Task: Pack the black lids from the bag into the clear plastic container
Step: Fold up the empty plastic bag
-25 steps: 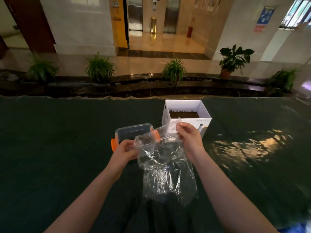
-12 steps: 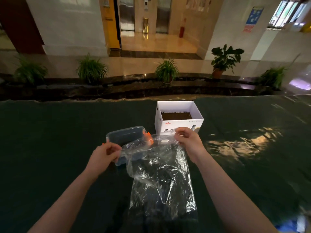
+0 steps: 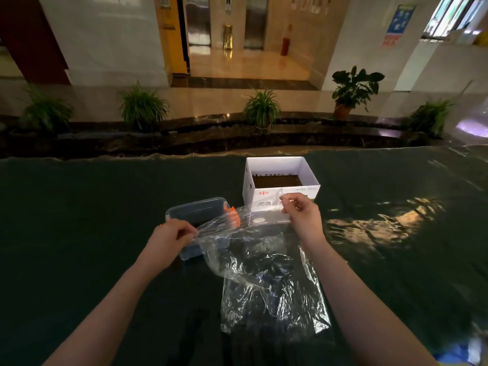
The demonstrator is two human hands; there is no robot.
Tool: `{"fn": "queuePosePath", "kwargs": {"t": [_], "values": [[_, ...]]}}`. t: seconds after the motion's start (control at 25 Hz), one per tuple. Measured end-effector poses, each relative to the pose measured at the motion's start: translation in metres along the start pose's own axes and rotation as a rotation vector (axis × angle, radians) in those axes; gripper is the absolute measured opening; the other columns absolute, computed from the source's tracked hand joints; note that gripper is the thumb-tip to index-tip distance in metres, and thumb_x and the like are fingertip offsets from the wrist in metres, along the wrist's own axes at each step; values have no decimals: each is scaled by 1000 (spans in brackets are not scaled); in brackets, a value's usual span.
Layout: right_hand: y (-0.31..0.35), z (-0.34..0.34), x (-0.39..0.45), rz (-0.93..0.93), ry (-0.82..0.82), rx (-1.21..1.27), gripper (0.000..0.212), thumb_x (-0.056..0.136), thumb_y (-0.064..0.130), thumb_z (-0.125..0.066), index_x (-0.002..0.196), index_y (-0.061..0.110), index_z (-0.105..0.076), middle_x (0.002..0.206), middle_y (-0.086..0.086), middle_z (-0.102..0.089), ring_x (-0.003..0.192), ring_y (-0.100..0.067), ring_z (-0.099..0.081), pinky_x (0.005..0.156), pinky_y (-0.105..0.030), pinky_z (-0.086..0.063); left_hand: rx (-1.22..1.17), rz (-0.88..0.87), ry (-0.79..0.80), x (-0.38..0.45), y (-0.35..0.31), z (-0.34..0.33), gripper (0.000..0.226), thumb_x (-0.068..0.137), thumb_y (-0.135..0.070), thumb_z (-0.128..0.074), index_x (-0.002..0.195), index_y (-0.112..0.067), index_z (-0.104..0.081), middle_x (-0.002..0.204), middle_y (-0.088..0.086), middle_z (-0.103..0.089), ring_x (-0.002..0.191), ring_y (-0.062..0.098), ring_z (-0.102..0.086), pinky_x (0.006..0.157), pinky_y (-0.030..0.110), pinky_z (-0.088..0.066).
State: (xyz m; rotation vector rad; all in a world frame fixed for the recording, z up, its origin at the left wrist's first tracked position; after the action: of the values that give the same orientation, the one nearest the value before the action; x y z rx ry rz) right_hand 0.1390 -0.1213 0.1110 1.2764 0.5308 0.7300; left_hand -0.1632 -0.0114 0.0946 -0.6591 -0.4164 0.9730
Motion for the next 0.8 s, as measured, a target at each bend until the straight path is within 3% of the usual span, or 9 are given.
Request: {"fn": "queuePosePath", "kwargs": {"t": [0.08,0.16,0.32,0.48,0.64,0.8], "values": [[-1,-2,-1,-1,33,33,17,96,29,-57,93,16,-68,73,5,-60,61,-7,-51,52,-15,-39,-150,38,62,2,4,-6,14,86,-18,-66,83,-32,-65,88,-12,-67,83,5,-66,67,14,-48],[0,-2,-2,-6,47,74,24,98,32,-51,88,19,-68,68,4,-55,59,-5,-48,55,-19,-37,-527,142,180,-4,12,-17,7,82,-19,-70,89,-19,-70,94,0,-71,88,12,-70,69,20,-55],[6,1,-3,36,21,155,24,99,24,-52,85,12,-67,65,1,-56,56,-2,-47,59,-21,-36,-973,230,324,-17,16,-33,23,80,-20,-68,99,-6,-71,102,11,-71,102,25,-68,83,30,-57],[-1,-4,-3,-64,35,240,15,97,16,-56,88,14,-67,70,2,-63,52,-6,-47,52,-23,-37,-1158,245,248,-13,15,-33,27,90,-22,-59,105,0,-67,110,16,-69,107,27,-66,88,35,-57],[-4,-17,-3,-165,96,315,17,97,25,-56,89,14,-66,74,0,-64,57,-10,-53,49,-22,-41,-1208,292,91,-9,23,-25,9,82,-15,-65,84,-9,-70,92,12,-69,88,23,-70,79,34,-59],[4,-24,-4,-136,102,310,19,94,14,-56,77,15,-64,77,-2,-62,69,-16,-54,55,-25,-42,-1203,331,-27,-8,33,-20,9,89,-11,-57,85,-12,-66,90,10,-72,85,23,-71,73,37,-59]]}}
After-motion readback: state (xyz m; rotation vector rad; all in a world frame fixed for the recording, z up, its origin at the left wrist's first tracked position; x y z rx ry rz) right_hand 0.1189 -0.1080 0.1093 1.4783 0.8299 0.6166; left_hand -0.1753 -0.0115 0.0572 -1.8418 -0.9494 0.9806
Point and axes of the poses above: each hand's wrist, its own x-axis towards the middle knuckle, its own z-axis out of the back of the hand, y = z × x, the point moved 10 cm from there along x, towards the middle knuckle
